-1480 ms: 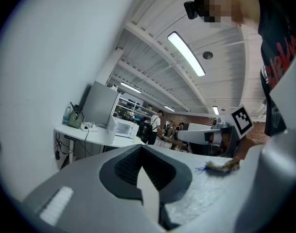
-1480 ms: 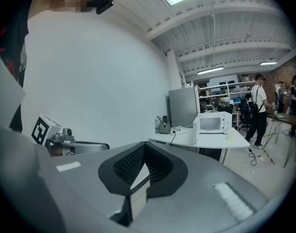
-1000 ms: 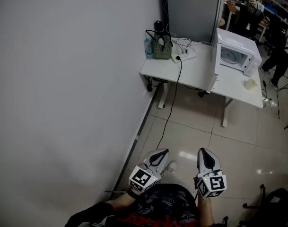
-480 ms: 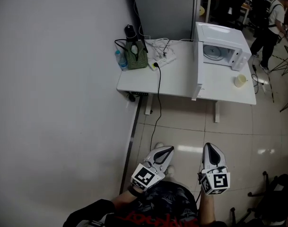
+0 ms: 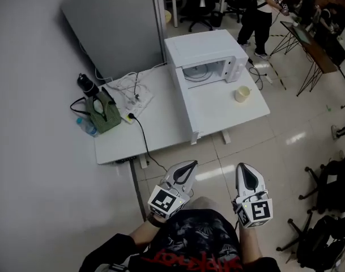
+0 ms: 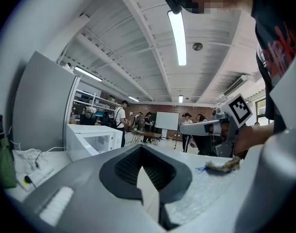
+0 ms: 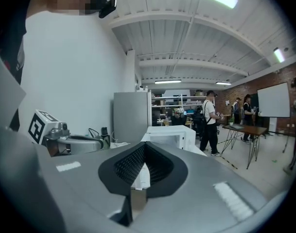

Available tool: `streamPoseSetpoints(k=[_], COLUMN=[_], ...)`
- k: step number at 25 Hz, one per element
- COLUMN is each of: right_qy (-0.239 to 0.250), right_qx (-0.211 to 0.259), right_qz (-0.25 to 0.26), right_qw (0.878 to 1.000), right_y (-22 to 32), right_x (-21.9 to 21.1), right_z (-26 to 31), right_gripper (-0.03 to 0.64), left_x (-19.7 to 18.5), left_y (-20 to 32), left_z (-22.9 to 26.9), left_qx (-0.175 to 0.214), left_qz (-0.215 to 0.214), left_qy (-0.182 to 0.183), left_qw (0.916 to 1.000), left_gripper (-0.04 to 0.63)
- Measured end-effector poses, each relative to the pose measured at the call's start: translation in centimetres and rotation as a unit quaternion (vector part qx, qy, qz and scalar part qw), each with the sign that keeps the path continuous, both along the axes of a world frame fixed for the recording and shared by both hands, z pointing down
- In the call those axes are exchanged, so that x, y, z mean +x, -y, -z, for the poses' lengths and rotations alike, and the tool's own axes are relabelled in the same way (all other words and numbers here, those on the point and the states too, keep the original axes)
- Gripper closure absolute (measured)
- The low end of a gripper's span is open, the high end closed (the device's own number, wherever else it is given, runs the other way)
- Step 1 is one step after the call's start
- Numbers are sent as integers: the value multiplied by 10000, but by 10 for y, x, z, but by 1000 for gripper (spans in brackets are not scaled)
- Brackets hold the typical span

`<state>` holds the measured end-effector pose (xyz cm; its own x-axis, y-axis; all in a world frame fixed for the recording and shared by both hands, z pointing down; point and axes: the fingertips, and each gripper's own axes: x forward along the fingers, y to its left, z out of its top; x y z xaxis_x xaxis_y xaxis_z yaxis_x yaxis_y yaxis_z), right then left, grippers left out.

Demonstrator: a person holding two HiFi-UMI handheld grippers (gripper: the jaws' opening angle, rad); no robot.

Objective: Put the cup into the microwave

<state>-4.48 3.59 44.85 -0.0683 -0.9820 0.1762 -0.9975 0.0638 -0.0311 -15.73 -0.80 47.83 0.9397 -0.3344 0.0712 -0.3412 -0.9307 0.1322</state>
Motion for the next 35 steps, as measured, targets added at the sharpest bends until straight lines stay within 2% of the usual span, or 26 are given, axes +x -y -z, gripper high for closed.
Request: streamPoseSetpoints(k=[5,7,11,15,18,22,25,28,32,35], right_qy=[60,141,114,-92,-335,-646,-516,-277,164,12], right_qx=[-59,-108,-150,-217,-288,-711,-1122,-1543,-2149,-2477], right_qz=[-540,-652,-623,-292,-15,473,822,932,806,693], right_qw=[9985,9977,9979,9993,9990,9942,9889,9832,9732,9663], right_y=[28,47,90,140,175,227,261,289,335,365], right_x=[43,66,127,194,241,282,294,305,317,330], right_z=[-3,-12,-38,-57,-77,-153,-216,-270,-344,-387], right_gripper=[616,615,615,607,537,348,227,101,30,32], left_x=[57,86,147,205,239,265,268,269,266,261], left_y=[46,64,101,139,159,181,193,203,214,218], left_z=[-2,-10,-27,-36,-40,-48,-43,-39,-37,-41], left_qx=[42,23,-67,-170,-238,-312,-299,-251,-125,-115], left_qz=[-551,-643,-561,-196,60,284,366,342,253,287], left_qy=[45,89,248,257,304,328,319,214,251,403], left_qw=[9985,9979,9981,9993,9992,9986,9984,9989,9993,9987], left_gripper=[594,594,594,594,594,594,594,594,594,594])
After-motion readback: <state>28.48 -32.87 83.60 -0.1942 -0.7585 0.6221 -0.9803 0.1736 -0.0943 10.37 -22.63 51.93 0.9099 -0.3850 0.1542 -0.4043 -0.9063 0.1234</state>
